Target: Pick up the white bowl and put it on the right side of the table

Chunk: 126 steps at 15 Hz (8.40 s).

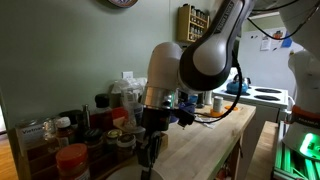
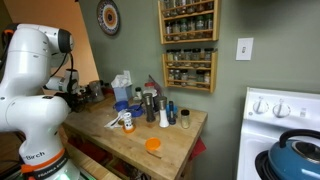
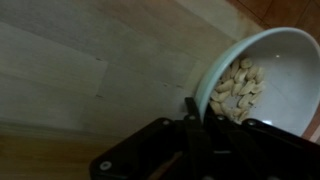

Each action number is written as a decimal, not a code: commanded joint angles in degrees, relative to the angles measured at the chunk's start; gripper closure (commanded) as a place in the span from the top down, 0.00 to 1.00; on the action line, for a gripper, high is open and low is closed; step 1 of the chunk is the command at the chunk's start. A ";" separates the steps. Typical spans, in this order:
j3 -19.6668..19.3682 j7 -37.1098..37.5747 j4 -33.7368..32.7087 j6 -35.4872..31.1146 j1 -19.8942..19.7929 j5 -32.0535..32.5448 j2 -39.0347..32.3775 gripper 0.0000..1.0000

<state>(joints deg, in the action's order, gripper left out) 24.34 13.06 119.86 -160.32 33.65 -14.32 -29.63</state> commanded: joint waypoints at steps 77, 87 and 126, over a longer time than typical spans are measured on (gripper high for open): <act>-2.38 -0.73 37.04 -19.50 -12.54 -50.50 29.25 0.07; -2.38 -1.44 31.66 -21.98 -12.30 -52.95 23.93 0.02; -8.79 -8.29 37.71 -48.34 7.62 -65.42 23.85 1.00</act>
<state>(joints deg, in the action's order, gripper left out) 15.51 8.62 157.57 -206.31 40.48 -74.35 -7.93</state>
